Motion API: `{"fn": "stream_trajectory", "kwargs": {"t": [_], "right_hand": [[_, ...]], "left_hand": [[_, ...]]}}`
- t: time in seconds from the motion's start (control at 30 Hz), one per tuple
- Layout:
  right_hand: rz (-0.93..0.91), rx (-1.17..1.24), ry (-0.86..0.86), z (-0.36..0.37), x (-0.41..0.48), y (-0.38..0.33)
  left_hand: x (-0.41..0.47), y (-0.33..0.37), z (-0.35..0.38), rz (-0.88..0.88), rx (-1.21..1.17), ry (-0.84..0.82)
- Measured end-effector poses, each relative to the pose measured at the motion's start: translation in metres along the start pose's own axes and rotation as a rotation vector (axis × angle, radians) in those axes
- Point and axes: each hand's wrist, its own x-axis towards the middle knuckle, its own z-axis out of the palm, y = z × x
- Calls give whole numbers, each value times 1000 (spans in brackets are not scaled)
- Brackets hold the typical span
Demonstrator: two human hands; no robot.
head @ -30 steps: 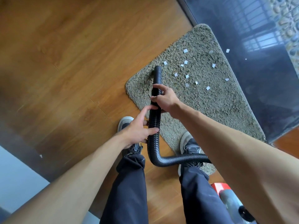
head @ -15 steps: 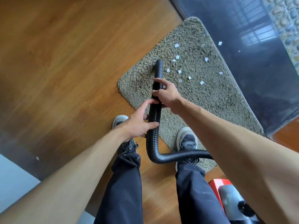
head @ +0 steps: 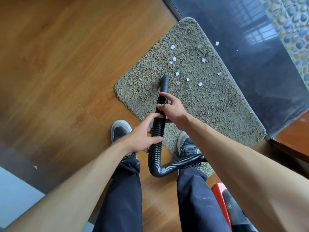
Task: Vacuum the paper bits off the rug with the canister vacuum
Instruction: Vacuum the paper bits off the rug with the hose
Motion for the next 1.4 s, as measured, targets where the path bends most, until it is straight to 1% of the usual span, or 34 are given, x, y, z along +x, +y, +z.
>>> {"fn": "stream_trajectory", "kwargs": {"t": [0.37,0.63,0.77,1.0,1.17,1.4], "right_hand": [[14,87,31,-26,-5,9],[66,156,21,-45,-18,30],[35,128,22,-48,-17,28],[-11,76,-2,-40,-2,5],[-11,89,-1,-38,1,1],[1,156,30,-53,-3,8]], "left_hand": [[10,16,14,-7,44,-62],[10,23,32,-39,67,-118],[11,25,34,-40,72,-107],[15,29,21,-13,59,-36],[18,30,16,-12,65,-28],[24,38,29,-6,100,-41]]}}
